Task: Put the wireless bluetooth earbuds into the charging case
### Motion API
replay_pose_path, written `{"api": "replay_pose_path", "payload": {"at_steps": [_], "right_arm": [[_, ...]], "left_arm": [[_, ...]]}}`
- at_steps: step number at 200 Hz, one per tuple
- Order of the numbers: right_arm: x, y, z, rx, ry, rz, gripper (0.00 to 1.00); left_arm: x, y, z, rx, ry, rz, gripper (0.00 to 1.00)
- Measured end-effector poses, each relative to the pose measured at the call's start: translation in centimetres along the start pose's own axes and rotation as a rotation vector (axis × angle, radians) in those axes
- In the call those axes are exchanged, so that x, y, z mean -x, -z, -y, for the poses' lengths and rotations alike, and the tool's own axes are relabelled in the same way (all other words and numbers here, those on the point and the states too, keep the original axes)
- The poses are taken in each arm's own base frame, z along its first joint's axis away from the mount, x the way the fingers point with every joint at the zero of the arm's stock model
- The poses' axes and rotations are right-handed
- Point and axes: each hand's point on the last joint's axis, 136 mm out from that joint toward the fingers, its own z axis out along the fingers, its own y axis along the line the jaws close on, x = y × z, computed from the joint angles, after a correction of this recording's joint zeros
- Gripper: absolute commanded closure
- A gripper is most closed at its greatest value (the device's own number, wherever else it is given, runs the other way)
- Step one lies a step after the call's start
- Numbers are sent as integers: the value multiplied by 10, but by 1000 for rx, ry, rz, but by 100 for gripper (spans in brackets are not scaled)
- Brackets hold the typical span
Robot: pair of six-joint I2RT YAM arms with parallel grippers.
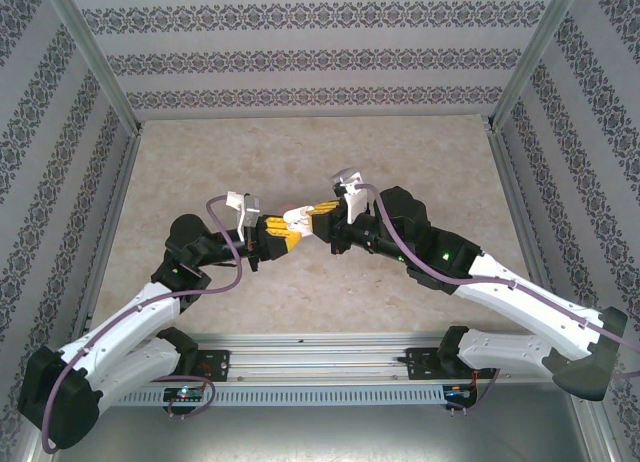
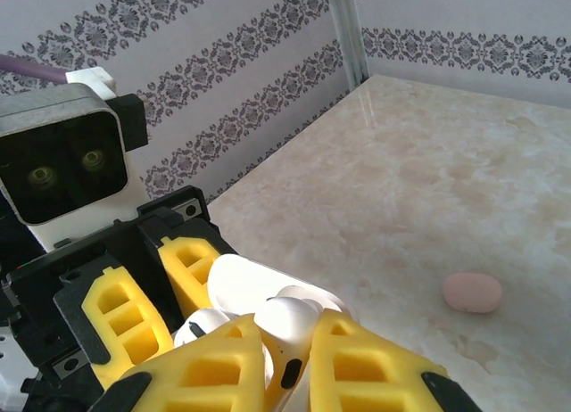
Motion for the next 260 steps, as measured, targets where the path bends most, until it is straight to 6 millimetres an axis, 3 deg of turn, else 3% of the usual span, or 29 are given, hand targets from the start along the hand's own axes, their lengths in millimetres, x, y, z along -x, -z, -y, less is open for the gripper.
{"api": "replay_pose_path", "payload": {"at_steps": [184, 260], "right_arm": [[-12, 1, -15, 114, 57, -72, 84], [-19, 1, -14, 125, 47, -105, 71]], "left_arm": [[-2, 2, 11, -49, 38, -21, 96], [-7, 1, 8, -42, 58, -37, 95]]}}
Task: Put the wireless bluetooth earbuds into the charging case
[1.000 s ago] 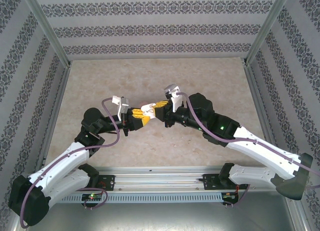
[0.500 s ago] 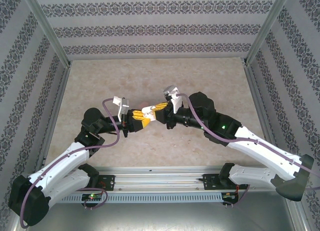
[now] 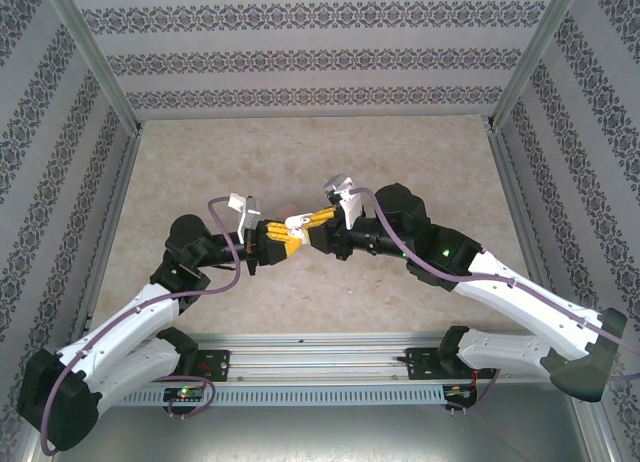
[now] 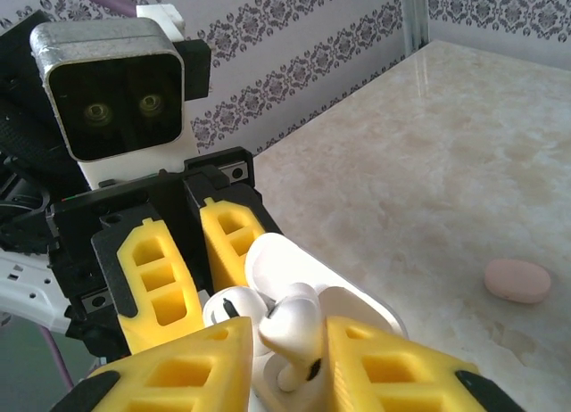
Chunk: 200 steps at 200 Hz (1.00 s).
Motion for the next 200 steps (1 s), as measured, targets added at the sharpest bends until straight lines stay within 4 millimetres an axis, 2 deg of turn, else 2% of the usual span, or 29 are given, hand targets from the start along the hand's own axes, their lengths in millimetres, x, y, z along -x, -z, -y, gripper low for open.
{"api": "replay_pose_path", "payload": {"at_steps": [113, 155, 200], "right_arm": [[-3, -9, 6, -3, -141, -90, 48], [-2, -8, 10, -15, -185, -116, 50], [-3, -7, 14, -29, -211, -151, 60]], "left_arm": [[-7, -2, -12, 42, 37, -15, 95], [-7, -2, -12, 42, 37, -15, 95], [-7, -2, -12, 42, 36, -15, 95]]}}
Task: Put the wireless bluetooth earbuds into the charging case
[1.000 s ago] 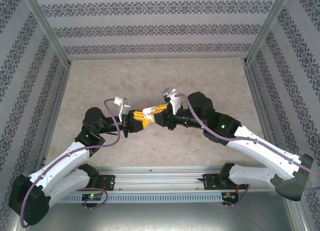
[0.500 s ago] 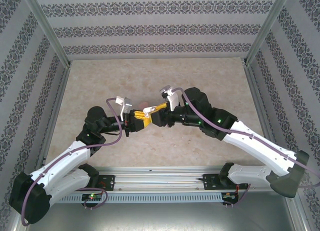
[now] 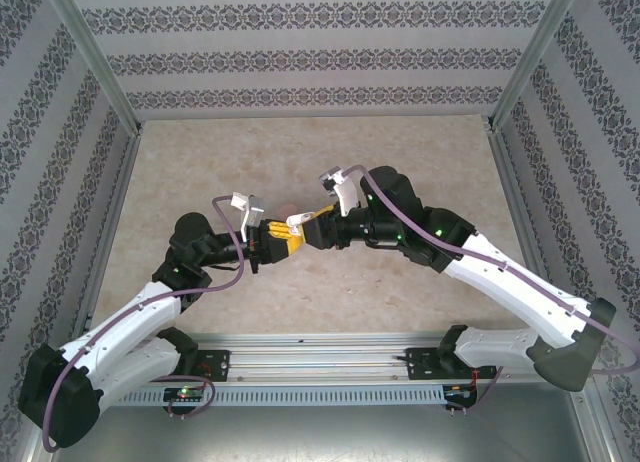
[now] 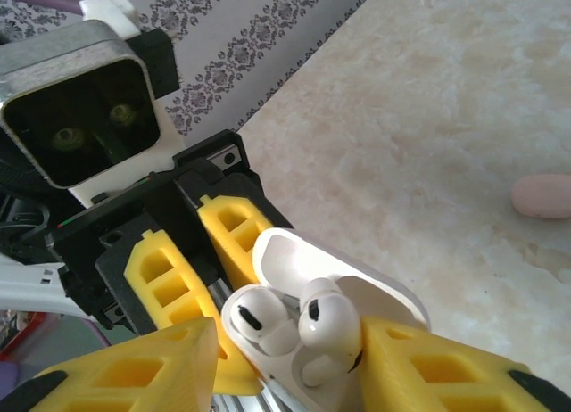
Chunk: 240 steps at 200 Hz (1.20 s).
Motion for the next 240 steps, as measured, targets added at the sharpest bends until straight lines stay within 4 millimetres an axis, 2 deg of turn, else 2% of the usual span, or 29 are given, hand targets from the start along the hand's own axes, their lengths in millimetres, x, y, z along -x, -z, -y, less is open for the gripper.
{"api": "replay_pose_path", "payload": {"at_steps": [75, 92, 104, 175, 240], "right_arm": [[-3, -4, 12, -21, -25, -43, 76], [-4, -4, 15, -27, -14, -49, 87], [-4, -3, 16, -28, -2, -50, 91], [-9, -2, 14, -6, 130, -74, 92], [-12, 15, 6, 10, 267, -74, 92]], "left_arm": [[-3, -1, -2, 6, 13, -10, 95], [-4, 0, -3, 7, 16, -13, 95], [-5, 0, -3, 8, 15, -15, 95], [-11, 1, 0, -14, -6, -30, 96], [-10, 3, 14, -74, -92, -33, 98]]}}
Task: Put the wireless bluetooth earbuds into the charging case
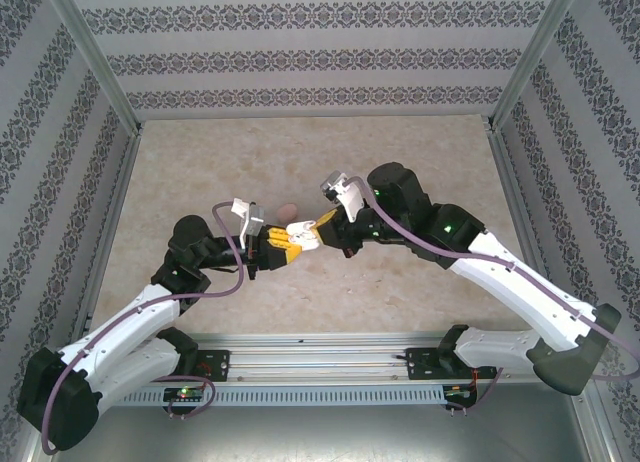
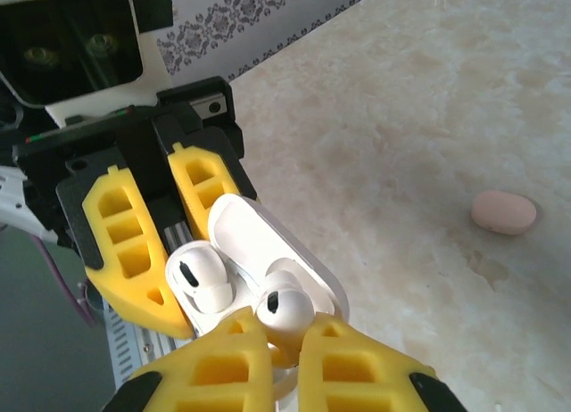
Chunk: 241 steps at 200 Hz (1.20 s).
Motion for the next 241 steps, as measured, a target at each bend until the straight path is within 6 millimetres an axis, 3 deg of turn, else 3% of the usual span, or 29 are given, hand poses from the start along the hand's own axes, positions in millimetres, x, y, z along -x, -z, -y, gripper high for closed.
{"api": "replay_pose_path", "payload": {"at_steps": [53, 72, 162, 241], "right_arm": [[-11, 2, -9, 20, 126, -49, 86], [-14, 3, -11, 28, 169, -60, 92], [-27, 4, -24, 114, 407, -69, 89], [-37, 0, -29, 167, 555, -70, 78]], "left_arm": [[-7, 0, 7, -44, -43, -34, 99], [-7, 0, 9, -54, -50, -47, 99], [-13, 0, 15, -96, -70, -74, 99], [-21, 0, 18, -119, -64, -101, 99]]}}
